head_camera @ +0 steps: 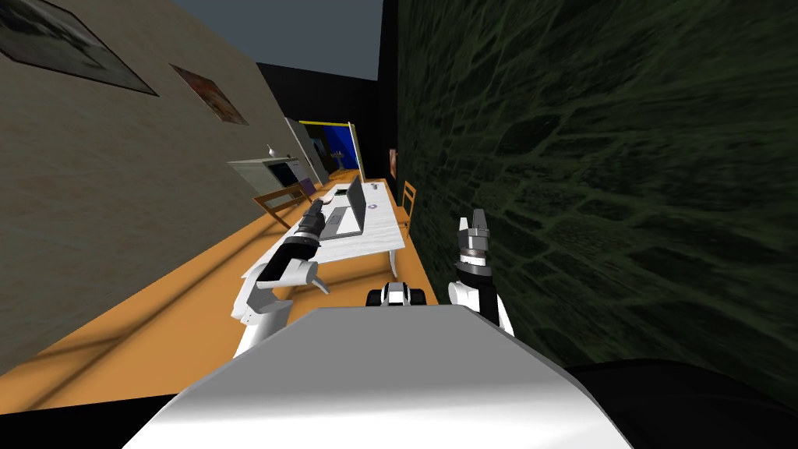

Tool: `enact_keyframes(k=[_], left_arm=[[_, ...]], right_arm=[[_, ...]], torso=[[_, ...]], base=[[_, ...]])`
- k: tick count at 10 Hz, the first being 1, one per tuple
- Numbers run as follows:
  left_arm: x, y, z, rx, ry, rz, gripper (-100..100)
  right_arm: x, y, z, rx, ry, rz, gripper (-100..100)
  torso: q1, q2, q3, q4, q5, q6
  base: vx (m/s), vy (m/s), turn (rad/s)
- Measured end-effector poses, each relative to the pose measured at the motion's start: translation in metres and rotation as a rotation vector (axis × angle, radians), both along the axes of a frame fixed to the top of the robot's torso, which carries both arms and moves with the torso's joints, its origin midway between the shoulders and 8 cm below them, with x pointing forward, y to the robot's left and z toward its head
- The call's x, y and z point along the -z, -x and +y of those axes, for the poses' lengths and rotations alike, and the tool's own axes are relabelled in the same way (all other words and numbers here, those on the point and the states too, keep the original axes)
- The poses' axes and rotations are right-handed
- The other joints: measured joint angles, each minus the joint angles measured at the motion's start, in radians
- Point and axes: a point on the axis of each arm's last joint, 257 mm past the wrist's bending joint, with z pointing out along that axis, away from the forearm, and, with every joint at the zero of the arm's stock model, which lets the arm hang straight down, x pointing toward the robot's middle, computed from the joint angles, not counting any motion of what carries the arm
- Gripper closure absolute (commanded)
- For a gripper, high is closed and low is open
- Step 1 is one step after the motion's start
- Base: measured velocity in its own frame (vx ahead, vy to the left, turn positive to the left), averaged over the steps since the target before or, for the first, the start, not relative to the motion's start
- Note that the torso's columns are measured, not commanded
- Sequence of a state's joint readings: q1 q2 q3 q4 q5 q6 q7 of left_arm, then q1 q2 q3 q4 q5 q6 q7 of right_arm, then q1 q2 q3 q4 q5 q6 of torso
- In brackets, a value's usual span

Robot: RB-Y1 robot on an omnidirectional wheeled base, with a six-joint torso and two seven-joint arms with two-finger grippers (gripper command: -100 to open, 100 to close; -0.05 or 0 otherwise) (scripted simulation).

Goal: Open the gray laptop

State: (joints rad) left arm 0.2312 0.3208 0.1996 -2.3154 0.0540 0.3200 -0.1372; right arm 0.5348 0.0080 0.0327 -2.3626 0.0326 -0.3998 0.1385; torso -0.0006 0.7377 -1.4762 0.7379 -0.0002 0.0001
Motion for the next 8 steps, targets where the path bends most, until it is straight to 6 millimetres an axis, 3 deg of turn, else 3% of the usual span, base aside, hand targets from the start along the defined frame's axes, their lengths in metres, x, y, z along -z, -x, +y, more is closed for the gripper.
enact_keyframes(k=[8], left_arm=[[0.009,-0.018,0.037,-0.084,-0.033,0.12,-100]], right_arm=[[0.0,0.0,0.0,0.0,0.0,0.0,0]], torso=[[0.0,-0.001,0.0,0.0,0.0,0.0]], base=[[0.036,-0.048,-0.055]])
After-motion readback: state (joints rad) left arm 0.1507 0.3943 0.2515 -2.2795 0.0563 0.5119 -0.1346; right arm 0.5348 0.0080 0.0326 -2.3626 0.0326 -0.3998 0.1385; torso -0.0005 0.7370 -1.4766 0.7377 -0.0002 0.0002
